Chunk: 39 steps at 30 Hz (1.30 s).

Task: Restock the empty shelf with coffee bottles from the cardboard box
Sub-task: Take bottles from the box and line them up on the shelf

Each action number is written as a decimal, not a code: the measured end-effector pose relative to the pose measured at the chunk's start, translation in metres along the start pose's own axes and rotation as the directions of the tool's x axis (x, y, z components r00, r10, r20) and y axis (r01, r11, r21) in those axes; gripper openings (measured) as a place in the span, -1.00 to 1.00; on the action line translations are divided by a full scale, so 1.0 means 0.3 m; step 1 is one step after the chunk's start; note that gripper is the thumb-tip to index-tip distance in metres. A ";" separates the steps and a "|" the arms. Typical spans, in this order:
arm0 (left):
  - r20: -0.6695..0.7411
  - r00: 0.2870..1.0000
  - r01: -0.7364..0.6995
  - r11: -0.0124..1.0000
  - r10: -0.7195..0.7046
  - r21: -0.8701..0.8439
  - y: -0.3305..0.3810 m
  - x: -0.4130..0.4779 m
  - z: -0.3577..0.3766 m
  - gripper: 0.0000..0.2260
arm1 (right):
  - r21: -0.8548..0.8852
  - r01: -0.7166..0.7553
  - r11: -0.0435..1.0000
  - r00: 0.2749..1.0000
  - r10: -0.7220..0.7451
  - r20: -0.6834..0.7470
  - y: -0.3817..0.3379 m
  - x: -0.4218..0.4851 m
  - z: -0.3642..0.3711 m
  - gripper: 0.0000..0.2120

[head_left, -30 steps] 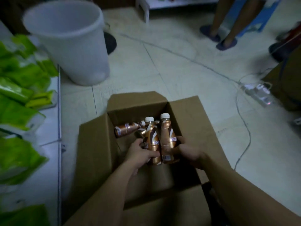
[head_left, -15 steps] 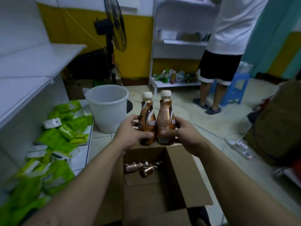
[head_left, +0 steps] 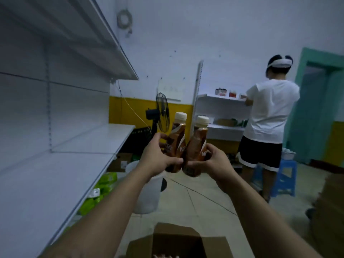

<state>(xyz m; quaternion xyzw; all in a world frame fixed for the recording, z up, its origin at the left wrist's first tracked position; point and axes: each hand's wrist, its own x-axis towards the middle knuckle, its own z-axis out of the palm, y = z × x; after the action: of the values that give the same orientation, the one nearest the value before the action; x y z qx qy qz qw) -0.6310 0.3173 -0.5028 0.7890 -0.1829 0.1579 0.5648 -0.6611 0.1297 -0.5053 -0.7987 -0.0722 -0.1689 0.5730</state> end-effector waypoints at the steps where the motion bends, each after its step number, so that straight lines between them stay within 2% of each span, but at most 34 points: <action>1: -0.019 1.000 -0.014 1.000 0.014 0.017 0.026 0.000 -0.031 -0.32 | 0.017 0.019 1.000 1.000 -0.019 -0.002 -0.033 0.002 0.013 -0.46; 5: -0.078 0.995 -0.047 0.993 0.056 0.110 0.070 0.011 -0.161 -0.42 | 0.100 0.053 0.994 0.998 -0.056 0.031 -0.112 0.038 0.101 -0.47; 9: -0.130 0.991 -0.007 0.972 0.038 0.235 0.049 -0.007 -0.292 -0.47 | 0.147 0.047 0.988 0.992 -0.063 0.110 -0.136 0.079 0.236 -0.52; 13: -0.107 0.993 0.078 0.924 -0.041 0.375 0.001 -0.039 -0.389 -0.39 | 0.212 0.030 0.977 0.981 -0.070 0.184 -0.083 0.092 0.379 -0.56; 18: -0.281 0.948 0.272 0.830 -0.146 0.486 -0.052 -0.121 -0.477 -0.40 | 0.188 0.032 0.982 0.930 -0.098 0.353 -0.012 0.111 0.563 -0.55; 24: -0.545 0.817 0.503 0.694 -0.187 0.516 -0.056 -0.281 -0.625 -0.36 | 0.210 0.095 0.973 0.804 -0.200 0.560 -0.069 0.085 0.808 -0.52; 30: -0.766 0.622 0.698 0.558 -0.163 0.448 -0.017 -0.476 -0.788 -0.42 | 0.262 0.117 0.958 0.628 -0.276 0.728 -0.200 -0.038 1.034 -0.60; 34: -0.845 0.497 0.811 0.452 -0.198 0.372 -0.001 -0.601 -0.869 -0.46 | 0.271 0.131 0.954 0.533 -0.299 0.792 -0.274 -0.135 1.141 -0.59; 37: -0.864 0.450 0.857 0.382 -0.225 0.347 0.005 -0.685 -0.925 -0.47 | 0.268 0.184 0.946 0.457 -0.324 0.829 -0.318 -0.205 1.213 -0.62; 39: -0.865 0.428 0.877 0.351 -0.261 0.328 -0.001 -0.726 -0.959 -0.47 | 0.262 0.230 0.937 0.435 -0.340 0.834 -0.329 -0.244 1.259 -0.69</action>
<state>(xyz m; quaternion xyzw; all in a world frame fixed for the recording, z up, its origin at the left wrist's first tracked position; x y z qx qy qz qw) -0.8353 0.6146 -0.5125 0.8281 0.4455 0.2648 0.2139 -0.6893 0.5231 -0.5514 -0.7168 -0.4939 0.1674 0.4629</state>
